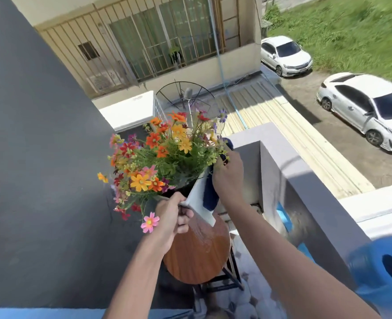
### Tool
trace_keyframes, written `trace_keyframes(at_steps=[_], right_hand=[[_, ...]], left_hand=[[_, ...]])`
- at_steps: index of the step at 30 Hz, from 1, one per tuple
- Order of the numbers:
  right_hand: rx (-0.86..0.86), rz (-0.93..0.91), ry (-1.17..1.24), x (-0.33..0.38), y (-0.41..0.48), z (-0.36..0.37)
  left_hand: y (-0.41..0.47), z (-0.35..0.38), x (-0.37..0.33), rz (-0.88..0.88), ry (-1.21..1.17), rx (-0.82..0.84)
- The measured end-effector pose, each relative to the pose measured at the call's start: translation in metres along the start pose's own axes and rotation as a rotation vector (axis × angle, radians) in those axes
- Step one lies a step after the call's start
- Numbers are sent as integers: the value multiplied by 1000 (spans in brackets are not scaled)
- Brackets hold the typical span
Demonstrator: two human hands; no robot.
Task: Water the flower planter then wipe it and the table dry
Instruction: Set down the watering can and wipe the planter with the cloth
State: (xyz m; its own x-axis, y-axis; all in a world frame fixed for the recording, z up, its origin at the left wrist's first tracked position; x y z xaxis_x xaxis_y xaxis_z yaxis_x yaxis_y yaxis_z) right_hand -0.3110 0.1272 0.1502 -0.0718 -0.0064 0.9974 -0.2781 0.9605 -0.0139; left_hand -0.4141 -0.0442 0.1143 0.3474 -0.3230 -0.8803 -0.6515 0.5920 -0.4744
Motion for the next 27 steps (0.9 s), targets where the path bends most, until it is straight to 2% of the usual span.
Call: trace_keyframes(at_steps=[5, 9, 14, 16, 20, 23, 27], right_hand=[[50, -80, 117, 0, -48, 23], [152, -238, 85, -9, -92, 34], [48, 30, 105, -56, -72, 22], [48, -8, 120, -43, -73, 24], [46, -256, 148, 16, -89, 31], [30, -296, 140, 34, -77, 32], [-42, -274, 40, 21, -33, 18]], left_hand=[[6, 3, -17, 41, -79, -50], [9, -9, -32, 36, -175, -2], [1, -14, -39, 68, -216, 39], [3, -13, -41, 78, -220, 41], [6, -9, -37, 81, -99, 29], [3, -7, -30, 65, -60, 34], [-6, -7, -24, 40, -128, 61]])
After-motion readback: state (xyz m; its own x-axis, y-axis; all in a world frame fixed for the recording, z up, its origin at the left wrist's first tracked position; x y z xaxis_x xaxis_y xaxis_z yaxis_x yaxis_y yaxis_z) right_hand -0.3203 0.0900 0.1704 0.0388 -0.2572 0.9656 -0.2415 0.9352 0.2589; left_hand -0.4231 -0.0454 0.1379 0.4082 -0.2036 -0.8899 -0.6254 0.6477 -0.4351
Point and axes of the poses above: each hand's wrist, its own y-axis towards the middle knuckle, its own z-axis out of the palm, x = y × z, the point moved 10 cm from there along y, towards the middle knuckle, and after that the axes turned 4 degrees about z, right-handed, at the moved point
